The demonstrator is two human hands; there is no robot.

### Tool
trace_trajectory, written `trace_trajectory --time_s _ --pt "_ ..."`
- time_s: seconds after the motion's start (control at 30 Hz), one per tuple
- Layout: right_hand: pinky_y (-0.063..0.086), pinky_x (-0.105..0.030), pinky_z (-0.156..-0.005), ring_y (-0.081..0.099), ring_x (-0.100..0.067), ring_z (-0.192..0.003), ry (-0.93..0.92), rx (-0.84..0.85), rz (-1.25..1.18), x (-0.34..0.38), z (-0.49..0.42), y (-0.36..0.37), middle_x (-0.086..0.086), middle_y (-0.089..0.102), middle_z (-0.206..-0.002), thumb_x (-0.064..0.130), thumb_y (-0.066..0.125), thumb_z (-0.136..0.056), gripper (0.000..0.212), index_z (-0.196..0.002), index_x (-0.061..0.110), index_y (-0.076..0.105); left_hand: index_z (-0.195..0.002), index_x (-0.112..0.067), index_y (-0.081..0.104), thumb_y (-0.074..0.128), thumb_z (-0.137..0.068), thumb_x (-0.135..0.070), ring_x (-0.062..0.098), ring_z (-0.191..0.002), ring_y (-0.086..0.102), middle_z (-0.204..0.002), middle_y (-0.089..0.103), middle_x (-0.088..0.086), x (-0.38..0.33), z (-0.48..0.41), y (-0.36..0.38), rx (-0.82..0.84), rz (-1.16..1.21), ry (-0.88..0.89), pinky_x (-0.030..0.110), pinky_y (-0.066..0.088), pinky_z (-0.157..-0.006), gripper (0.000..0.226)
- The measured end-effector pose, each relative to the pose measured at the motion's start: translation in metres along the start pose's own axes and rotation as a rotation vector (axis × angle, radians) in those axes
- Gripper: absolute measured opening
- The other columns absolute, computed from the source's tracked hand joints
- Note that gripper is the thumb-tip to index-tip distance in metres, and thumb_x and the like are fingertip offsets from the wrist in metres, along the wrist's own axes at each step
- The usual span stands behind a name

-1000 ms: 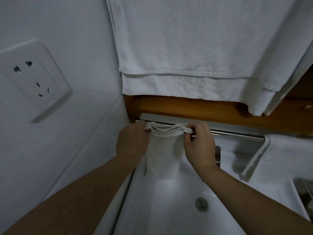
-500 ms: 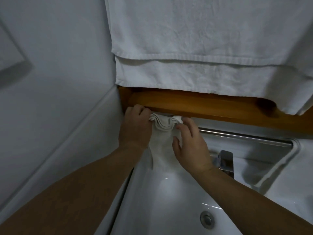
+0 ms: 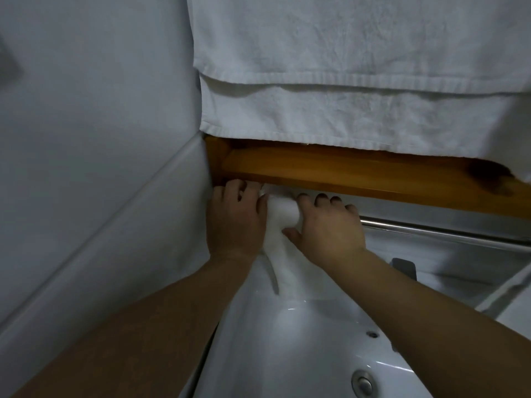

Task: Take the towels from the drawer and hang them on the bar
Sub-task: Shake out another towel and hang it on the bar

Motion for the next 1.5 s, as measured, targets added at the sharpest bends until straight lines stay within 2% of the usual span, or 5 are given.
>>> trace_trajectory --time_s 0.27,0.63,0.83,1.07,1.5 --pt "0.038 -0.034 -0.07 0.062 -0.028 -0.095 -0.056 0.022 -0.01 -0.001 -0.009 -0.003 -0.007 0.062 -0.111 0.063 0.058 -0.087 0.066 -0.133 0.019 0.042 -0.121 -0.016 0.063 0.04 -0.092 -0.051 0.035 -0.118 0.05 -0.123 0.063 0.01 -0.021 0.007 0.021 0.314 -0.13 0.149 0.051 0.039 -0.097 0.051" --pt "0.051 -0.032 -0.077 0.064 -0.02 -0.1 -0.098 0.078 -0.232 -0.033 -0.011 -0.017 0.002 0.067 -0.116 0.074 0.052 -0.084 0.067 -0.13 0.025 0.054 -0.085 -0.017 0.062 0.009 -0.09 -0.07 0.025 -0.085 0.062 -0.094 0.068 0.007 -0.019 -0.021 0.042 0.648 -0.19 0.2 0.036 0.046 -0.084 0.075" --pt "0.044 -0.028 -0.056 0.055 -0.014 -0.051 -0.023 0.122 -0.191 -0.083 0.004 -0.014 0.004 0.053 -0.053 0.082 0.017 -0.089 0.08 -0.059 0.019 0.055 -0.104 -0.016 0.067 0.006 -0.094 -0.059 0.027 -0.078 0.061 -0.088 0.067 0.007 -0.021 -0.028 0.055 0.624 -0.2 0.188 0.033 0.043 -0.069 0.076" --pt "0.053 -0.032 -0.054 0.053 -0.017 -0.043 -0.001 -0.045 -0.047 -0.087 0.011 -0.009 0.003 0.051 -0.047 0.069 0.004 -0.096 0.082 -0.054 0.02 0.055 -0.11 -0.011 0.062 0.028 -0.104 -0.022 0.028 -0.089 0.064 -0.101 0.067 0.011 -0.053 -0.026 0.048 0.653 -0.13 0.261 0.034 0.041 -0.065 0.036" --pt "0.016 -0.018 -0.045 0.017 -0.013 -0.03 0.037 -0.311 0.09 -0.083 0.012 -0.01 0.009 0.016 -0.037 0.05 0.025 -0.102 0.067 -0.041 0.021 0.024 -0.095 -0.018 0.065 0.028 -0.099 -0.05 0.028 -0.074 0.061 -0.081 0.067 0.006 -0.093 0.0 0.043 0.419 -0.003 0.452 0.039 0.046 -0.076 0.049"
Point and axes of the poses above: each hand's wrist, its own z-axis away from the middle knuckle, its own y-axis out of the palm, x = y × z, the point moved 6 cm from there along -z, towards the middle knuckle
